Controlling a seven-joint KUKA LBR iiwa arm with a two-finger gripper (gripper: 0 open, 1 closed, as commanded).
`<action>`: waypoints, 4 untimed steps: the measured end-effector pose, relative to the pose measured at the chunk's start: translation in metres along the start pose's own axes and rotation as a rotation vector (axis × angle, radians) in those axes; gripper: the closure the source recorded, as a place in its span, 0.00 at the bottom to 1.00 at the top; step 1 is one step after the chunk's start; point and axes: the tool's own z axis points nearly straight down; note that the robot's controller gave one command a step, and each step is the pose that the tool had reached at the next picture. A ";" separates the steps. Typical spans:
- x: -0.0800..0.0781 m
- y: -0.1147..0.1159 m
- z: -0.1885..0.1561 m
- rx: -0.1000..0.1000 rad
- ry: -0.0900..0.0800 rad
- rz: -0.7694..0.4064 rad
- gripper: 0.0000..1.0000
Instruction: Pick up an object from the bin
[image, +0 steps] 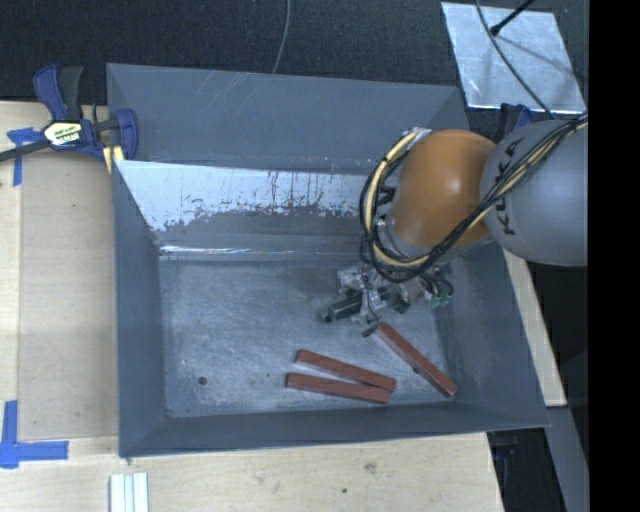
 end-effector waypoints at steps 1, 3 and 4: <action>-0.001 0.000 -0.015 0.001 -0.002 0.000 1.00; -0.002 -0.001 -0.033 0.003 -0.007 0.002 1.00; -0.001 -0.001 -0.039 0.002 -0.003 0.003 1.00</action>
Offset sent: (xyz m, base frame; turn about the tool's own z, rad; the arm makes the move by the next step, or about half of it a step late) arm 0.0000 0.0001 0.0429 0.0000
